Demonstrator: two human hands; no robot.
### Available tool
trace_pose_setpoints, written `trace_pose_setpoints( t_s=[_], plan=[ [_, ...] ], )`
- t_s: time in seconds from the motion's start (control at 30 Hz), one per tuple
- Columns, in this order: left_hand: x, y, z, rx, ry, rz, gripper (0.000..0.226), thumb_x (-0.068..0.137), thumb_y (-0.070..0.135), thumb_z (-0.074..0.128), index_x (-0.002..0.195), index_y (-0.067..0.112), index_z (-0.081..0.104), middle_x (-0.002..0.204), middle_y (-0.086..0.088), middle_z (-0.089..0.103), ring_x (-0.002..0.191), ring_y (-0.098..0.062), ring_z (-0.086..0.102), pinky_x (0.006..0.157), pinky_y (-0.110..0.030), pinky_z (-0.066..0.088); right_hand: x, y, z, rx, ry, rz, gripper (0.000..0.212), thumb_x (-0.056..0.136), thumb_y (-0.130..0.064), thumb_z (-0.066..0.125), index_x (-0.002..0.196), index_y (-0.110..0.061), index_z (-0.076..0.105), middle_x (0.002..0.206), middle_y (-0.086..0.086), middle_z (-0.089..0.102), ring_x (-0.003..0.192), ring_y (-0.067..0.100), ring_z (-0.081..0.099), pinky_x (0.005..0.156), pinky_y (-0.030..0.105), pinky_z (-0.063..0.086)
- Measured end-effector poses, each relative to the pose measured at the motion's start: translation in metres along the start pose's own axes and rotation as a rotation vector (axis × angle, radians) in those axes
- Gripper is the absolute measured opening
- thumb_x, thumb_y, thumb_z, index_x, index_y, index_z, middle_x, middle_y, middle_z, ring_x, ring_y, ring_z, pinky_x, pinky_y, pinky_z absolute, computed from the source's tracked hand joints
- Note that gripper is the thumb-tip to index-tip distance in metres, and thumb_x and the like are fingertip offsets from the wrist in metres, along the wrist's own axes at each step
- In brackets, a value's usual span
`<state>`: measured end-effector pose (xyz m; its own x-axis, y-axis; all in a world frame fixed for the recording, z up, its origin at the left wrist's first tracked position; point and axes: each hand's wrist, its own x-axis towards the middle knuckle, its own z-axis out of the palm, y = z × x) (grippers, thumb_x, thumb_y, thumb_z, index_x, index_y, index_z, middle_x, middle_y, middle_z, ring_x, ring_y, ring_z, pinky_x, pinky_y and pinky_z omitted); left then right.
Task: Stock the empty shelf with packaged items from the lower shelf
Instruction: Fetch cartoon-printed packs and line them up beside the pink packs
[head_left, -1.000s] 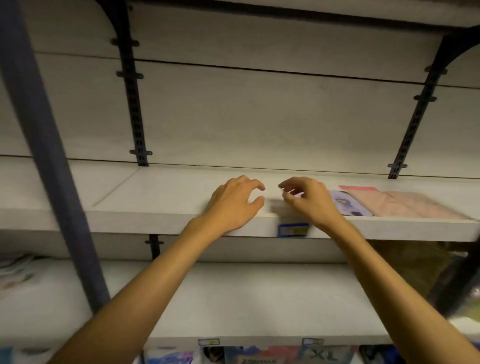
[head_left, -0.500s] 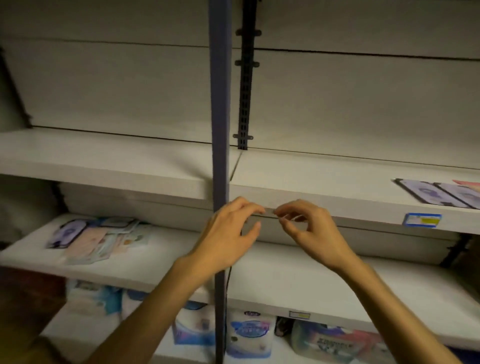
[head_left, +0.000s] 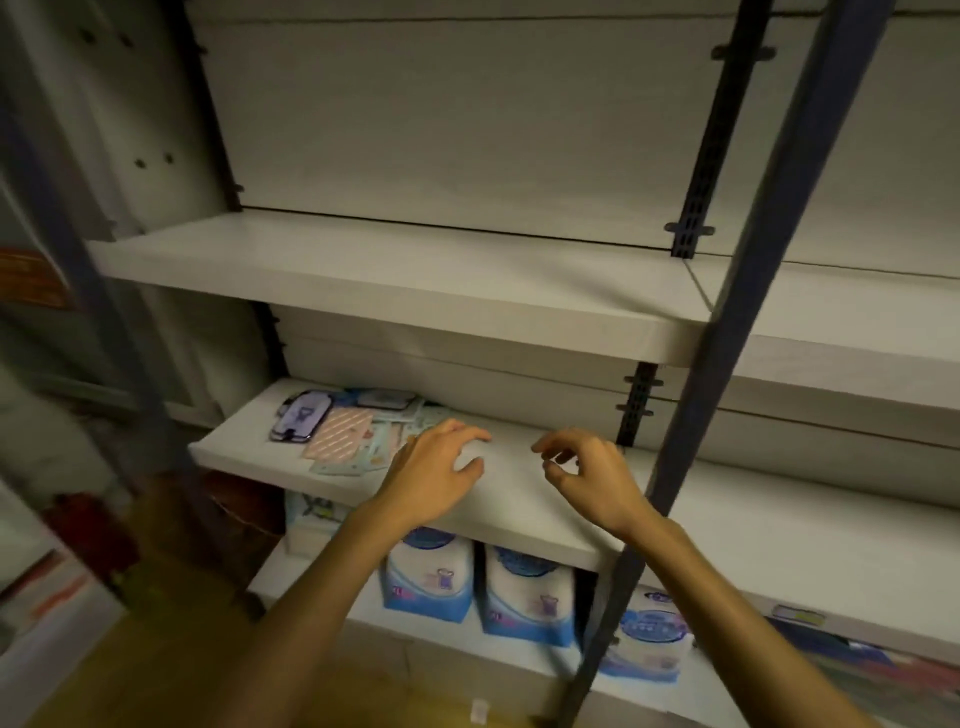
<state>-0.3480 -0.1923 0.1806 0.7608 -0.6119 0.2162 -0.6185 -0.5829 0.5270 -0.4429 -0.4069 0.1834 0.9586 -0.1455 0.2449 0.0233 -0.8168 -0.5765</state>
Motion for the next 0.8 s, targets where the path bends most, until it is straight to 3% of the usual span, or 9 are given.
trace_pose_setpoints(
  t_s=[0.13,0.5,0.63,0.8],
  plan=[
    [0.005,-0.07,-0.01,-0.01,-0.015,-0.089,0.034,0.094,0.029,0.06,0.127,0.032,0.062,0.132,0.01,0.058,0.105,-0.013,0.06,0.09,-0.032,0.05,0.043,-0.015,0.046,0.011,-0.05,0.059,0.026,0.087,-0.019,0.062,0.11,-0.028,0.069,0.102,-0.008,0.071,0.091,0.009,0.065,0.082,0.035,0.055],
    [0.047,-0.243,-0.028,0.041,-0.08,-0.368,0.032,0.09,0.028,0.062,0.121,0.029,0.065,0.128,-0.001,0.063,0.11,-0.024,0.062,0.095,-0.04,0.051,0.159,-0.019,0.166,0.042,-0.136,0.181,0.03,0.088,-0.012,0.062,0.116,-0.022,0.066,0.098,-0.007,0.066,0.089,0.014,0.064,0.085,0.038,0.056],
    [0.065,-0.3,-0.03,0.033,-0.061,-0.491,0.027,0.09,0.028,0.062,0.117,0.027,0.067,0.12,-0.003,0.068,0.105,-0.025,0.063,0.092,-0.043,0.053,0.187,-0.016,0.207,0.057,-0.152,0.209,0.029,0.086,-0.013,0.063,0.113,-0.023,0.067,0.094,-0.012,0.065,0.088,0.014,0.065,0.084,0.037,0.056],
    [0.081,-0.361,-0.036,0.002,-0.1,-0.625,0.018,0.091,0.033,0.061,0.105,0.025,0.069,0.107,-0.001,0.07,0.096,-0.023,0.064,0.082,-0.033,0.052,0.207,-0.018,0.256,0.055,-0.218,0.27,0.028,0.087,-0.017,0.063,0.113,-0.025,0.068,0.1,-0.007,0.07,0.09,0.014,0.066,0.084,0.035,0.056]
  ],
)
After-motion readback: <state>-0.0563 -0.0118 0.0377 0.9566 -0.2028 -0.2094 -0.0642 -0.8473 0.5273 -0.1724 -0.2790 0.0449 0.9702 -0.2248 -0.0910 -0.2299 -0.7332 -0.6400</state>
